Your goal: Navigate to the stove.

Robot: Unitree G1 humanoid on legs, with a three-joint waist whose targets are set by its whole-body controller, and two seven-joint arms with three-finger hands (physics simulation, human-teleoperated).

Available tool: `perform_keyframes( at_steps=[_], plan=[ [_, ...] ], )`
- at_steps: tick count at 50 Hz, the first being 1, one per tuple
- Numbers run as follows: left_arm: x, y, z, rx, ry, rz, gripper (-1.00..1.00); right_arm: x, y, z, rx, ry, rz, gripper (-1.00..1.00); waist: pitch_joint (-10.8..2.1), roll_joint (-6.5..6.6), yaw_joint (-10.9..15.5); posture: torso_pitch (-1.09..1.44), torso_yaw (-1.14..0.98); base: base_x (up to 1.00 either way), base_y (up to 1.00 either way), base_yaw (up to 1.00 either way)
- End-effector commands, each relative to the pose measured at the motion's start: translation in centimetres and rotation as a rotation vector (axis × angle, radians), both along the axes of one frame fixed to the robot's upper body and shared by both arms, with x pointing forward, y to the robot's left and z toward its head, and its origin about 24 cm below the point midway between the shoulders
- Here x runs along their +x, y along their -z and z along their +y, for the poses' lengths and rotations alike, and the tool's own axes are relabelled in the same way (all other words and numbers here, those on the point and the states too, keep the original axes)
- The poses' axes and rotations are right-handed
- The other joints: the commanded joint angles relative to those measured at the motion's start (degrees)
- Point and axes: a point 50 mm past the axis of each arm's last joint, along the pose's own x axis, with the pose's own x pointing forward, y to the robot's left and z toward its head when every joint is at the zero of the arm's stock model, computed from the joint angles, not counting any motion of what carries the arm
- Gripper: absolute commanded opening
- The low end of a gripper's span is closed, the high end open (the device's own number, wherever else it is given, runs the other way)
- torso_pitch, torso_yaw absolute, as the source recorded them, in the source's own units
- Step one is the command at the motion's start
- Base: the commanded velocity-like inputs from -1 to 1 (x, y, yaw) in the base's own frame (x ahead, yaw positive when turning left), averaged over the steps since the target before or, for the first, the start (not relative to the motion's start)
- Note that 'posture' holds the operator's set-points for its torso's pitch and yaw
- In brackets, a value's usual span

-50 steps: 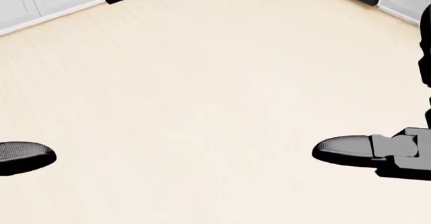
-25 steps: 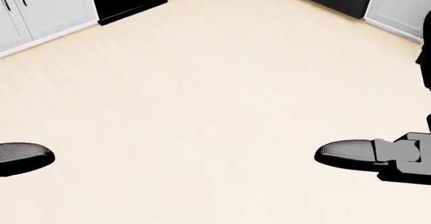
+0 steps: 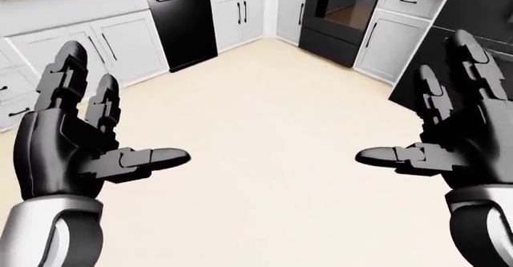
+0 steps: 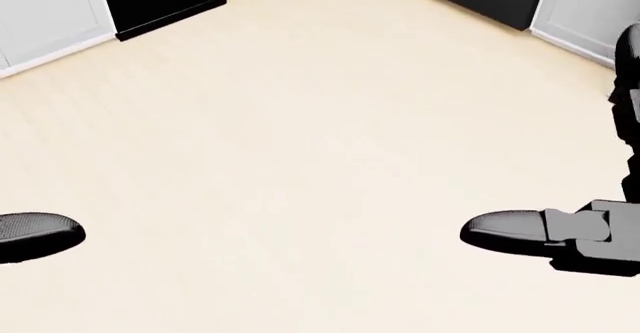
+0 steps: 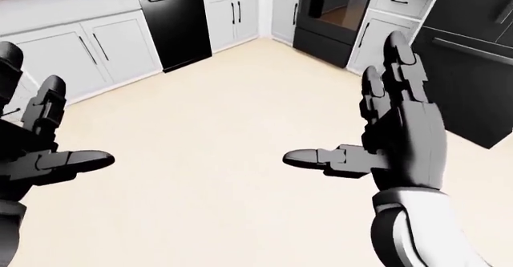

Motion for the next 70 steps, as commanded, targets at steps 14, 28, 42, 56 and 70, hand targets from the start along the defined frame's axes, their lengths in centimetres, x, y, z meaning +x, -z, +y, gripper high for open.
perform_keyframes(
  at_steps=[14, 28, 42, 56, 70],
  plan=[
    [-0.42, -1.12, -0.23, 0.018, 0.008, -0.077, 1.00, -0.53, -1.38, -0.27, -0.007, 0.021, -0.086, 1.00, -2.46, -4.70, 0.85, 0.00, 0.00, 0.58, -0.25, 0.00],
    [-0.46, -1.20, -0.35, 0.018, 0.016, -0.076, 1.00, -0.53, -1.50, -0.26, -0.016, 0.026, -0.085, 1.00, -4.33, 0.76, -1.19, 0.00, 0.00, 0.58, -0.24, 0.00],
    [-0.40, -1.09, -0.33, 0.018, 0.013, -0.074, 1.00, -0.42, -1.22, -0.18, -0.019, 0.024, -0.081, 1.00, -4.73, -4.98, 0.45, 0.00, 0.00, 0.58, -0.23, 0.00],
    [-0.40, -1.12, -0.42, 0.020, 0.019, -0.074, 1.00, -0.45, -1.25, -0.30, -0.019, 0.033, -0.078, 1.00, -4.18, 0.40, -0.29, 0.00, 0.00, 0.36, -0.08, 0.00],
    [-0.38, -1.12, -0.45, 0.021, 0.018, -0.074, 1.00, -0.41, -1.24, -0.23, -0.017, 0.031, -0.080, 1.00, -4.48, -4.36, 0.98, 0.00, 0.00, 0.34, -0.06, 0.00]
  ],
)
